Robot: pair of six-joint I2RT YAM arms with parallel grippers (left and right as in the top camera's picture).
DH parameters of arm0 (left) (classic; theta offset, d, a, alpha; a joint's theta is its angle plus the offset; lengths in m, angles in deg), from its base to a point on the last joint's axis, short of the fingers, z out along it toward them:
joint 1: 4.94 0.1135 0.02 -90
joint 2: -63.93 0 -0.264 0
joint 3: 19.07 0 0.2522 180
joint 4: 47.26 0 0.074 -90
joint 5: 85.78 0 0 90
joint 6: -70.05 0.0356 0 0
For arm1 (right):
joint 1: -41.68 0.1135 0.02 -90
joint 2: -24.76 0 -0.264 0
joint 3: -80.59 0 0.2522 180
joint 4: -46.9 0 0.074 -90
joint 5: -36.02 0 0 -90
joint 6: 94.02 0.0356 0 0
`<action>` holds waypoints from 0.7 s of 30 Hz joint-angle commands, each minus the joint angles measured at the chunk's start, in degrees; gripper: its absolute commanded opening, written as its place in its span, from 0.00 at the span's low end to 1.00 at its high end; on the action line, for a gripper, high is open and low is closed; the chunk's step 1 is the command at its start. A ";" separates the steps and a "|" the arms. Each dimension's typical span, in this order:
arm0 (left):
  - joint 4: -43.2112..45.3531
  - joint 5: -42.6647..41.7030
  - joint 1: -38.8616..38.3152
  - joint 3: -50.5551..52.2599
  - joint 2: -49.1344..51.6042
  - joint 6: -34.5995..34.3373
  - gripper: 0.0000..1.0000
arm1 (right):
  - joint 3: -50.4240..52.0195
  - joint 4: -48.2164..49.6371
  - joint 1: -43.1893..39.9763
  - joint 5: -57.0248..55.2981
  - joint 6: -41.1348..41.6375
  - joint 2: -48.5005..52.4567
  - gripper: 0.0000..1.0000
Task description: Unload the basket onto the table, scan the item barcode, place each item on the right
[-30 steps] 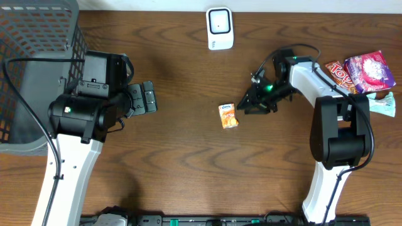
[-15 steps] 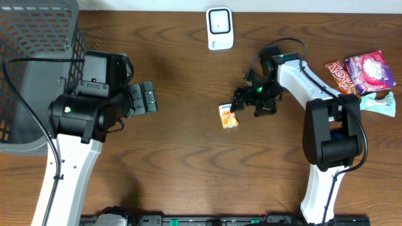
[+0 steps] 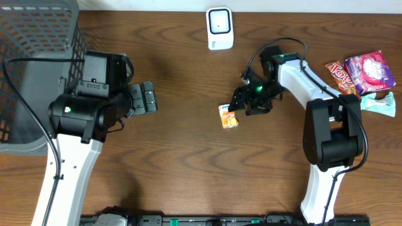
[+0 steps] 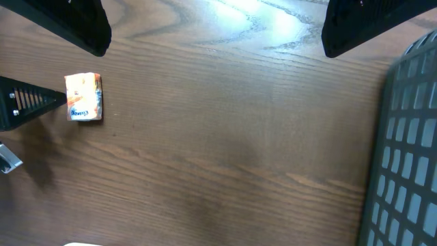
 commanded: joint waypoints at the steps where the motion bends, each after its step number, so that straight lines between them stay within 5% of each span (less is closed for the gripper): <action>1: -0.11 0.74 0.07 0.09 0.11 0.33 0.98 | -0.55 0.17 0.17 2.19 -1.88 -0.90 0.70; 6: -0.11 0.74 0.07 0.09 0.11 0.35 0.98 | 0.68 2.56 1.84 2.14 -1.86 -0.90 0.58; 16: -0.11 0.74 0.07 0.09 0.11 0.33 0.98 | 7.96 10.34 4.50 1.31 2.27 -0.90 0.50; 21: -0.11 0.74 0.07 0.09 0.11 0.33 0.98 | 9.90 11.50 4.52 2.75 4.17 -0.90 0.21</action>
